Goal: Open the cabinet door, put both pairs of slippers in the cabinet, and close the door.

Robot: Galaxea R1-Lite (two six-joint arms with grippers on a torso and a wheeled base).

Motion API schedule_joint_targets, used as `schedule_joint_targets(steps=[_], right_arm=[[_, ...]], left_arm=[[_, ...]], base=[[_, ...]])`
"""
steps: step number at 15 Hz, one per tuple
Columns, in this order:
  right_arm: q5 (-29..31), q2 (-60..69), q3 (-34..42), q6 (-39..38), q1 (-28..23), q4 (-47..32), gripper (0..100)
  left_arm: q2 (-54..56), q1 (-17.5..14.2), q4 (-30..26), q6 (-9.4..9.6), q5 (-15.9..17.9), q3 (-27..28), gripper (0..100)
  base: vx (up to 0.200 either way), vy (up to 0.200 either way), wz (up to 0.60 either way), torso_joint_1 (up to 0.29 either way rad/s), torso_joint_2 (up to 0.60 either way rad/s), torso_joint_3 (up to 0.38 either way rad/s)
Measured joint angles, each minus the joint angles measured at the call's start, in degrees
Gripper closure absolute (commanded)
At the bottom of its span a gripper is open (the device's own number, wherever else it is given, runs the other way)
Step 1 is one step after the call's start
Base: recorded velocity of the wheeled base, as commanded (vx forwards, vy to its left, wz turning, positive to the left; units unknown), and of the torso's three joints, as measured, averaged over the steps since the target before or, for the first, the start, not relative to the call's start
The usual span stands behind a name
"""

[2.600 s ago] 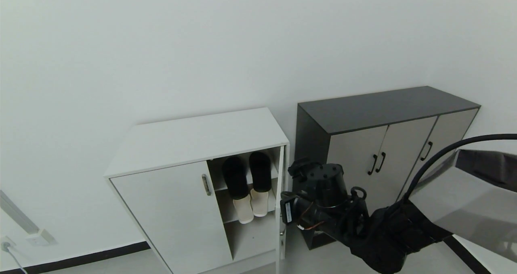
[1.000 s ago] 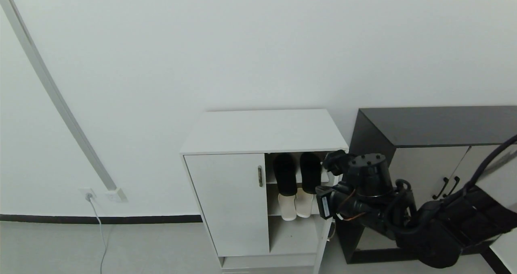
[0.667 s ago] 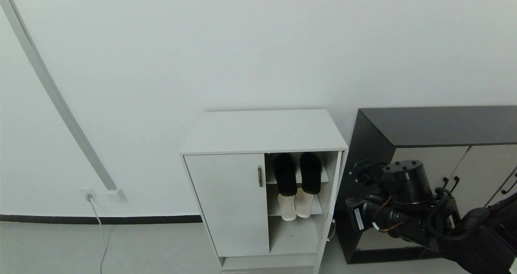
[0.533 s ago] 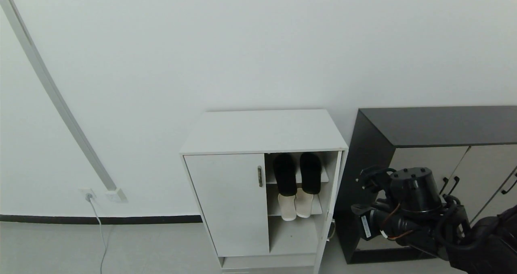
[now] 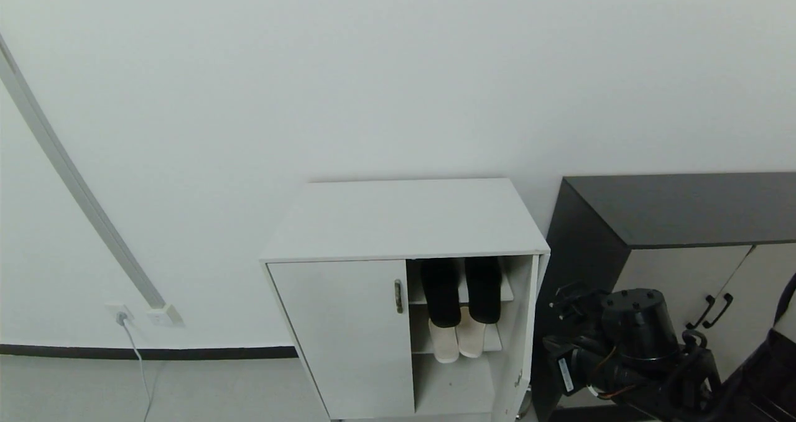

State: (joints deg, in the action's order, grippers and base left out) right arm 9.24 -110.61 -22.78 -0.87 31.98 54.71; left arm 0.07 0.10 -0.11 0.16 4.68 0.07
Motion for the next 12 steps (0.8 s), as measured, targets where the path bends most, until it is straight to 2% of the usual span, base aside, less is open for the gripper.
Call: schedule_joint_targets(steps=[4,8,12], right_arm=[[-0.16,-2.96,-0.83,-0.50,0.02,1.72,100],[0.01,-8.22,-2.49,-0.55,0.33,9.20,100],[0.22,-12.82,-7.08,-0.61,1.71,9.80,100]], left_arm=[[0.00,0.00,0.01,0.00,-0.01,0.02,100],[0.00,0.00,0.01,-0.06,-0.01,0.02,100],[0.00,0.00,0.01,-0.06,-0.01,0.02,100]], base=[[0.000,0.000,0.00,0.000,0.00,0.000],[0.000,0.000,0.00,0.000,0.00,0.000],[0.000,0.000,0.00,0.000,0.00,0.000]])
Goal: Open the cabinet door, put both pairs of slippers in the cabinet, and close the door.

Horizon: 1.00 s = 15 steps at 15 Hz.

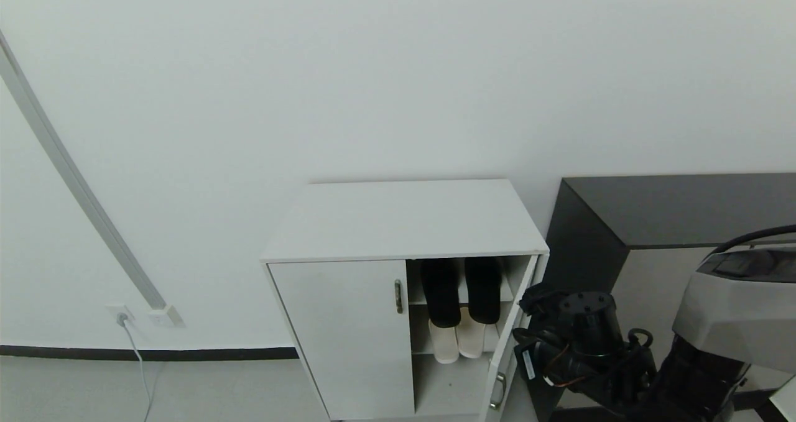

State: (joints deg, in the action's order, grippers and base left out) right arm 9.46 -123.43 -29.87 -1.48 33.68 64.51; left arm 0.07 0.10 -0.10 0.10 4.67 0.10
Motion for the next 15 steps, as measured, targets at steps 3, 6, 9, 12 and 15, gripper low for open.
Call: schedule_joint_targets(steps=[3,6,9,12,15], right_arm=[[0.37,-3.12,-4.47,0.00,1.51,-0.02,100],[0.39,-6.19,-8.85,0.00,2.15,0.00,100],[0.41,-9.68,-13.73,-0.02,1.90,-0.13,100],[0.39,-12.81,-18.48,-0.07,1.07,-0.27,100],[0.39,-15.30,-22.80,-0.02,0.22,-0.79,100]], left_arm=[[0.00,0.00,0.00,0.00,0.01,0.00,100],[0.00,0.00,0.00,0.00,0.00,0.00,100],[0.00,0.00,0.00,0.00,-0.02,0.00,100],[0.00,0.00,0.00,0.00,0.00,0.00,100],[0.00,0.00,0.00,0.00,0.00,-0.02,100]], base=[[0.000,0.000,0.00,0.000,0.00,0.000],[0.000,0.000,0.00,0.000,0.00,0.000],[0.000,0.000,0.00,0.000,0.00,0.000],[0.000,0.000,0.00,0.000,0.00,0.000],[0.000,0.000,0.00,0.000,0.00,0.000]])
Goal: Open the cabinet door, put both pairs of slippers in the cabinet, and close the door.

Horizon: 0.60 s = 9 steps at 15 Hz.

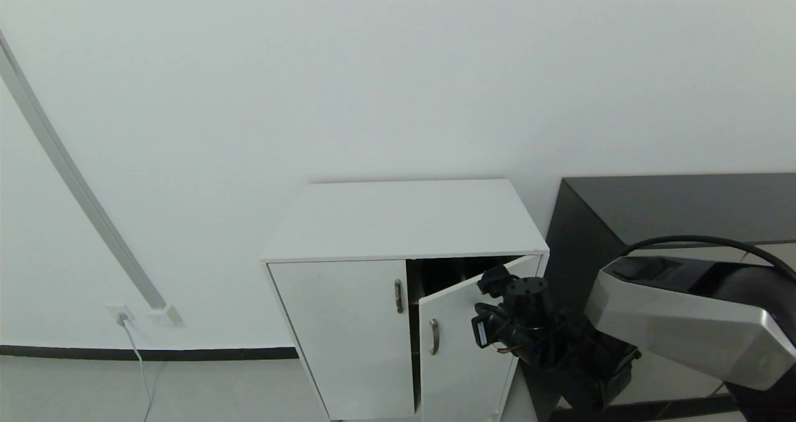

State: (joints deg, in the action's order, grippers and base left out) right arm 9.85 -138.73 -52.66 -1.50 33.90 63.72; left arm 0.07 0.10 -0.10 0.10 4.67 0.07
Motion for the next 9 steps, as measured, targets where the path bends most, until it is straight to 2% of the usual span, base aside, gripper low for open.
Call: schedule_joint_targets(steps=[9], right_arm=[[0.02,-5.10,-11.80,-0.06,-1.68,-5.27,100]], left_arm=[[0.00,0.00,0.00,0.00,-0.02,0.02,100]], base=[[0.000,0.000,0.00,0.000,0.00,0.000]])
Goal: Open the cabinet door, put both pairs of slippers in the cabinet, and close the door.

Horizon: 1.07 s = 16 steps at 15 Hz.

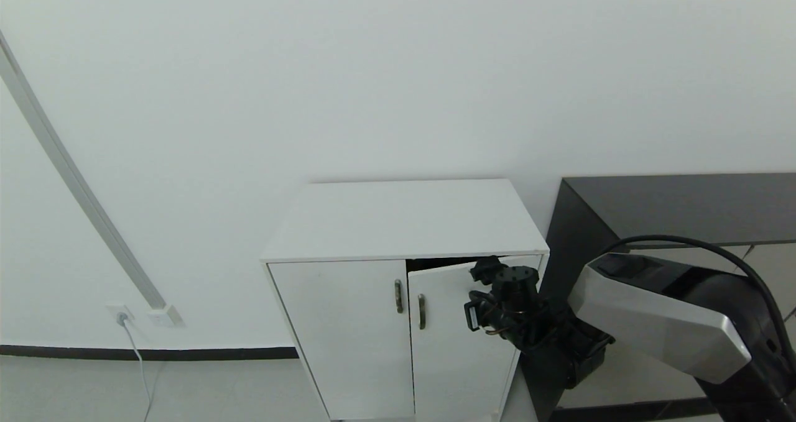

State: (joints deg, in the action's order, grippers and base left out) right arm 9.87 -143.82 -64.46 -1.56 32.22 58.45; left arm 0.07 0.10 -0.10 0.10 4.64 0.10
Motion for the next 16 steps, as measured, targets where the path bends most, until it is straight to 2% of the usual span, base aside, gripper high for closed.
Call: schedule_joint_targets(steps=[10,16], right_arm=[[0.02,-1.68,-5.40,-0.02,-2.07,-3.58,100],[0.06,-2.57,-6.14,0.00,-2.35,-3.66,100]], left_arm=[[0.00,0.00,0.02,0.00,0.02,0.00,100],[0.00,0.00,0.00,0.00,0.02,0.00,100]], base=[[0.000,0.000,0.00,0.000,0.00,0.000],[0.000,0.000,0.00,0.000,0.00,0.000]])
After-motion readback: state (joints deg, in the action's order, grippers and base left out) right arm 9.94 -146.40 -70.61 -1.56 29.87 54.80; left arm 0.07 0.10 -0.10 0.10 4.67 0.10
